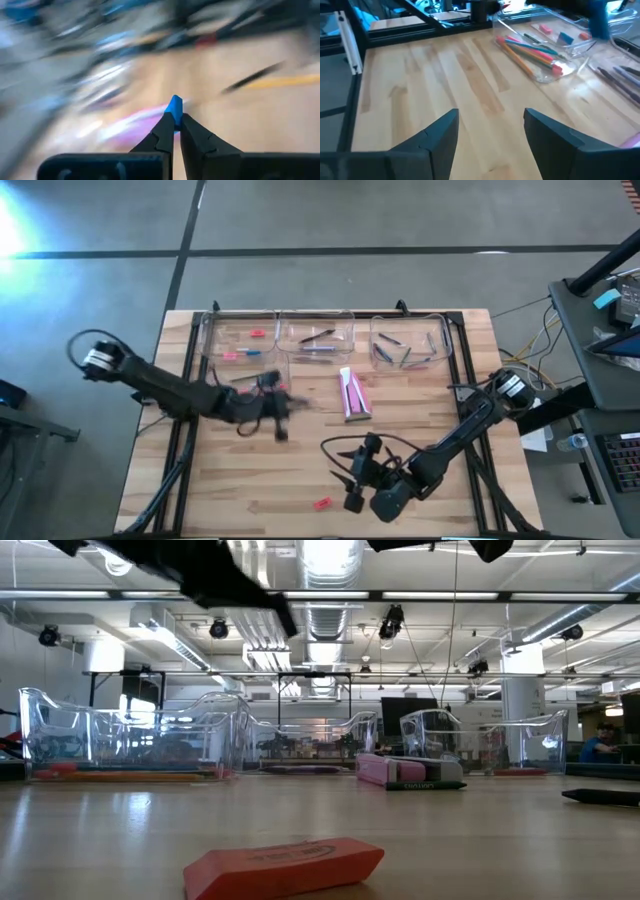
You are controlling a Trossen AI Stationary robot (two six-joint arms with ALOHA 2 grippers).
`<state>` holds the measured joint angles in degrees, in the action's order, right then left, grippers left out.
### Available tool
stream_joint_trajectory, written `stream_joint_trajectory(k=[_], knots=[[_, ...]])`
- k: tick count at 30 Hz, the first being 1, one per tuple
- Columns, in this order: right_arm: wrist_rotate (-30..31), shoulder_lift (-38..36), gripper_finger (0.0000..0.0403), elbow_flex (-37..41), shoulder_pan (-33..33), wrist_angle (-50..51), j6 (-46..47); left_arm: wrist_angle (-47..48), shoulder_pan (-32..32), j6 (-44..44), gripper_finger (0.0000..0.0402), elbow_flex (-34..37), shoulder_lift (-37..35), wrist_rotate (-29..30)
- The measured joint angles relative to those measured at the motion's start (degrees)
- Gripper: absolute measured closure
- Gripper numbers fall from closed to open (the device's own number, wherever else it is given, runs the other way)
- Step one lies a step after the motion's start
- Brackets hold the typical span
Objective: Sort crayons/erasers/pens/pencils in bins
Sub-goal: Put the blue eraser into the top left transparent bin
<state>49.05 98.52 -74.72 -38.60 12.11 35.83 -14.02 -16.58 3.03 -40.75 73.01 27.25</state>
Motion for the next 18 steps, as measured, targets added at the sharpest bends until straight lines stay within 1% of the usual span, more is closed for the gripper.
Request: stream_joint_trajectory(k=[2, 4, 5, 7, 9, 11, 15, 17, 18], knots=[[0.02, 0.00, 0.0188, 0.00, 0.10, 0.09, 0.01, 9.85, 2.20, 0.28, 0.0401, 0.00, -4.53, 8.42], [0.22, 0.00, 0.0188, 0.00, 0.14, 0.51, 0.01, 19.27, 5.42, 0.20, 0.0401, 0.01, -8.89, 13.94], [0.23, -0.02, 0.0188, 0.00, 0.14, 0.70, 0.01, 23.81, 7.49, -0.60, 0.0401, 0.02, -10.89, 16.08], [0.23, -0.02, 0.0188, 0.00, 0.16, 1.08, -0.01, 31.48, 13.21, -2.29, 0.0402, 0.02, -14.32, 17.04], [0.24, -0.02, 0.0188, 0.01, 0.20, 1.04, -0.01, 37.68, 19.94, -3.70, 0.0402, 0.14, -16.70, 15.95], [0.32, -0.02, 0.0188, 0.00, 0.25, 1.06, -0.03, 40.82, 27.01, -4.02, 0.0401, 0.20, -18.10, 12.23], [0.42, -0.02, 0.0188, 0.02, 0.27, 1.09, -0.03, 41.53, 38.86, -3.76, 0.0401, 0.22, -19.15, 1.73], [0.40, -0.02, 0.0188, 0.02, 0.27, 1.09, -0.03, 41.54, 42.78, -3.84, 0.0392, 0.22, -19.11, -1.51], [0.40, -0.02, 0.0188, 0.02, 0.25, 1.09, -0.03, 41.64, 44.17, -3.87, 0.0383, 0.22, -18.98, -2.00]])
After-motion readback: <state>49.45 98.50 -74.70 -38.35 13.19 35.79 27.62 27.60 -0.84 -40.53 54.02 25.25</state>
